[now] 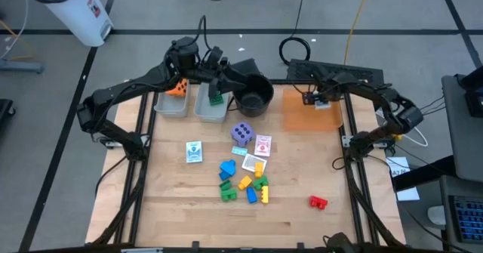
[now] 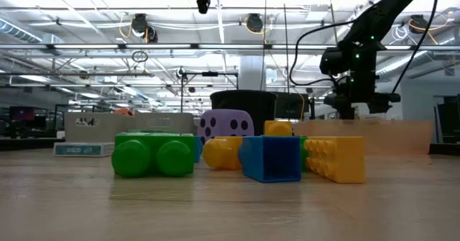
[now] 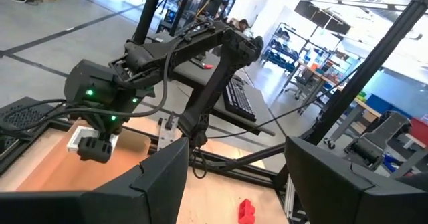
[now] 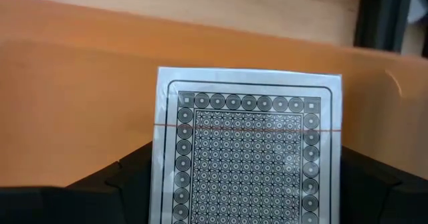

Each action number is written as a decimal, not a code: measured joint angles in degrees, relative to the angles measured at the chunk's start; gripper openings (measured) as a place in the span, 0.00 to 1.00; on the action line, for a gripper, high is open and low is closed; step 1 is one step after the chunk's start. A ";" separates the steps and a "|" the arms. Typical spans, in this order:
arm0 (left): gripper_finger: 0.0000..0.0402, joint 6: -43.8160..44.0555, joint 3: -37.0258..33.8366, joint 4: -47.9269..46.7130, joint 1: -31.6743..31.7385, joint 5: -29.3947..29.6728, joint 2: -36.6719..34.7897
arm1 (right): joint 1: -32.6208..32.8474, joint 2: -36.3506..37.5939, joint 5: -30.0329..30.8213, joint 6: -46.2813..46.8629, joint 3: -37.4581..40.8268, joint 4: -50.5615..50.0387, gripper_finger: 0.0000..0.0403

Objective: Pick & Place Toys
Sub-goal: Put the black deck of cards into the orange bin

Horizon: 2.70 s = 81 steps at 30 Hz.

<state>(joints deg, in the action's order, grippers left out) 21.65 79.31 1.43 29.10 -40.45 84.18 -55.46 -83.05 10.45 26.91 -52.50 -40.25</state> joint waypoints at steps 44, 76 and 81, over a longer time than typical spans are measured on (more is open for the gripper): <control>0.62 0.02 0.00 0.02 -1.18 0.00 0.00 | -2.93 5.91 -3.21 5.26 10.13 17.72 0.83; 0.62 0.00 0.02 0.01 -1.18 -0.08 0.00 | 1.76 11.15 -4.58 5.20 10.13 19.14 0.79; 0.62 -0.16 0.02 0.01 -1.18 -0.09 0.00 | 5.83 11.15 -4.28 6.74 10.13 19.17 0.77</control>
<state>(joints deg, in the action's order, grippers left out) 21.49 79.33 1.44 27.92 -40.53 84.18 -49.63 -71.90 6.17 33.65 -42.37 -21.07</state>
